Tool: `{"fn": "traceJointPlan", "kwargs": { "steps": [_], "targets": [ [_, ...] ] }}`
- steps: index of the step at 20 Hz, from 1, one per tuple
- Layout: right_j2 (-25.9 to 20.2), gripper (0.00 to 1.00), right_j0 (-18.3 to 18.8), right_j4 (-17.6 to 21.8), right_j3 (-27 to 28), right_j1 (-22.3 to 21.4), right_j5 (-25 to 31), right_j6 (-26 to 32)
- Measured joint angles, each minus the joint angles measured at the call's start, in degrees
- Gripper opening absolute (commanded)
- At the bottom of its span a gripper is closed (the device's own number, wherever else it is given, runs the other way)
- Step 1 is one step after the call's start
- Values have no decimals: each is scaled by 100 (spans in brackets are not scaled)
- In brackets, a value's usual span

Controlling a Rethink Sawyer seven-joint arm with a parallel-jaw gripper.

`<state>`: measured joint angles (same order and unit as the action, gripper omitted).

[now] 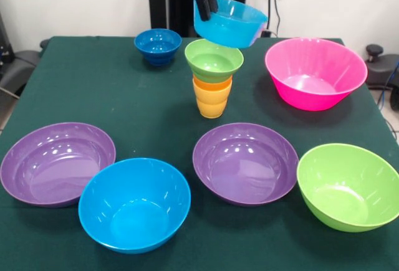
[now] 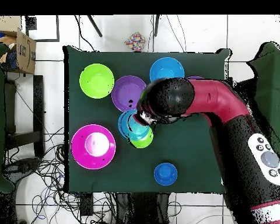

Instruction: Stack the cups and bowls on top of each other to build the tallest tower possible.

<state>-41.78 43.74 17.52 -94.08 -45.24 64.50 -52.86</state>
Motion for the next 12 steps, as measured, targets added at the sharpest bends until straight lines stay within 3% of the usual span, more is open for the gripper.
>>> {"fn": "traceJointPlan", "kwargs": {
  "steps": [12],
  "targets": [
    [230,0,-223,-120,413,389,320,0]
  ]
}}
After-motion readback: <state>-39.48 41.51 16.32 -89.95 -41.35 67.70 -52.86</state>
